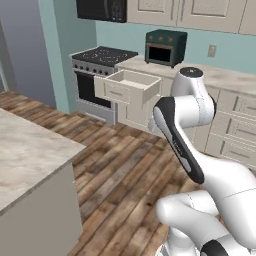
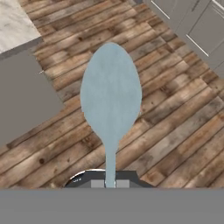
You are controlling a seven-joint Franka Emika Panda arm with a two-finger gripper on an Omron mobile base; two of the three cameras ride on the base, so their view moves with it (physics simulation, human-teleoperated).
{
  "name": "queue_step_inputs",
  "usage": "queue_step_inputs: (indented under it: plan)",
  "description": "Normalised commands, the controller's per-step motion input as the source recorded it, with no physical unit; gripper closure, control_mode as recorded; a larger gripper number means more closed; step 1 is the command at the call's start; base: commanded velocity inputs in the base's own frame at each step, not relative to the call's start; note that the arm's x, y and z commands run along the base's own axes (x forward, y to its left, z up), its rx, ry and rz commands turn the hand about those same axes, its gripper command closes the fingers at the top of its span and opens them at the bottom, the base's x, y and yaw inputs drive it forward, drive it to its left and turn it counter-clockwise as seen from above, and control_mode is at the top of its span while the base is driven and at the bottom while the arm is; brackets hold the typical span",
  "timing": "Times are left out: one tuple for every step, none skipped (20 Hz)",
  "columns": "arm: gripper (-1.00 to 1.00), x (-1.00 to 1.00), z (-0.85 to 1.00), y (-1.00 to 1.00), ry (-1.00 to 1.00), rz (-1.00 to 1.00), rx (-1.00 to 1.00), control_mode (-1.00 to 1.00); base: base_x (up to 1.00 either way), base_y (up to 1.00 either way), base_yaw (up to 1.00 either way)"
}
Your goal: Pick up the metallic utensils from the counter and place them in the open drawer. Make sure not to pick up any wooden utensils.
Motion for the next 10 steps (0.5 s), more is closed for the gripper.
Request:
queue_step_inputs:
  plan:
    - [1.00,0.00,0.00,0.00,0.00,0.00,0.00,1.00,1.00,-0.45,0.00]
    - [1.00,0.00,0.00,0.00,0.00,0.00,0.00,1.00,1.00,-0.61,0.00]
    - [1.00,0.00,0.00,0.00,0.00,0.00,0.00,1.00,1.00,-0.61,0.00]
    - [1.00,0.00,0.00,0.00,0.00,0.00,0.00,1.00,1.00,-0.65,0.00]
    - [1.00,0.00,0.00,0.00,0.00,0.00,0.00,1.00,1.00,-0.69,0.00]
    - [1.00,0.00,0.00,0.00,0.00,0.00,0.00,1.00,1.00,-0.71,0.00]
    - [1.00,0.00,0.00,0.00,0.00,0.00,0.00,1.00,1.00,-0.74,0.00]
    - [1.00,0.00,0.00,0.00,0.00,0.00,0.00,1.00,1.00,-0.72,0.00]
    - [1.00,0.00,0.00,0.00,0.00,0.00,0.00,1.00,1.00,-0.70,0.00]
    - [1.00,0.00,0.00,0.00,0.00,0.00,0.00,1.00,1.00,-0.66,0.00]
